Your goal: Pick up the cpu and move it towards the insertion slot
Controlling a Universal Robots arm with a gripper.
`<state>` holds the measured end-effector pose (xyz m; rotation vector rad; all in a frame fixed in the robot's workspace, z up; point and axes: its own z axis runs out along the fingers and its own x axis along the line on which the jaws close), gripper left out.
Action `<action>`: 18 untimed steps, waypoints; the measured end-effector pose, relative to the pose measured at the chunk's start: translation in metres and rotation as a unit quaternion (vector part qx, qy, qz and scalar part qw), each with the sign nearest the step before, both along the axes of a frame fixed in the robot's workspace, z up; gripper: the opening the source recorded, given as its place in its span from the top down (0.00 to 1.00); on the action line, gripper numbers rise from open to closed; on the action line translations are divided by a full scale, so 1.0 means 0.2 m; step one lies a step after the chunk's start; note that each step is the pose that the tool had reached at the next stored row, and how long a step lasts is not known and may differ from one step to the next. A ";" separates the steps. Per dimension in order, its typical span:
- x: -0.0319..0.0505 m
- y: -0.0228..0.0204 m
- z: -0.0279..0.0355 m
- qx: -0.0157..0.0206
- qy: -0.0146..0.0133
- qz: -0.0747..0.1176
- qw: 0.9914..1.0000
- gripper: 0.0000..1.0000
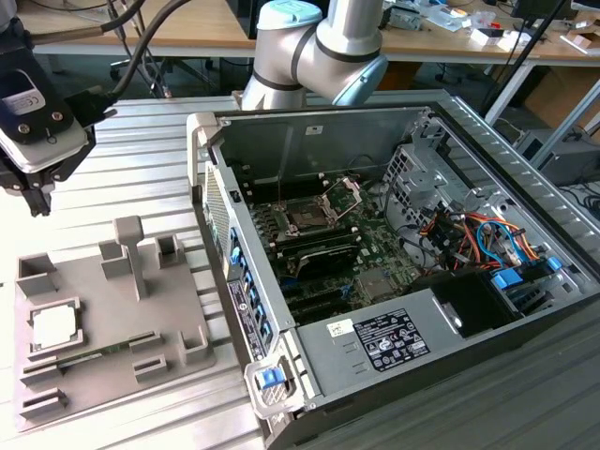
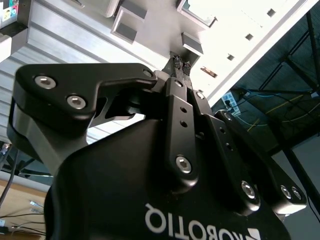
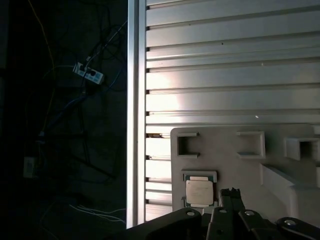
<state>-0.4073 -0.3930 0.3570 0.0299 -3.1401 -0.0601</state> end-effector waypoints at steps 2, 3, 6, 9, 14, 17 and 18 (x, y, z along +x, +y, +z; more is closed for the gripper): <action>-0.003 0.000 0.000 0.000 0.000 0.000 1.000 0.89; -0.004 0.000 -0.001 0.000 0.000 0.000 1.000 0.89; -0.008 0.000 -0.002 0.000 0.000 0.000 1.000 0.89; -0.012 0.000 -0.003 0.000 0.000 0.000 1.000 0.89; -0.019 0.000 -0.004 0.000 0.000 0.000 1.000 0.89; -0.026 0.000 -0.005 0.000 0.000 0.000 1.000 0.89; -0.028 0.000 -0.006 0.000 0.000 0.000 1.000 0.89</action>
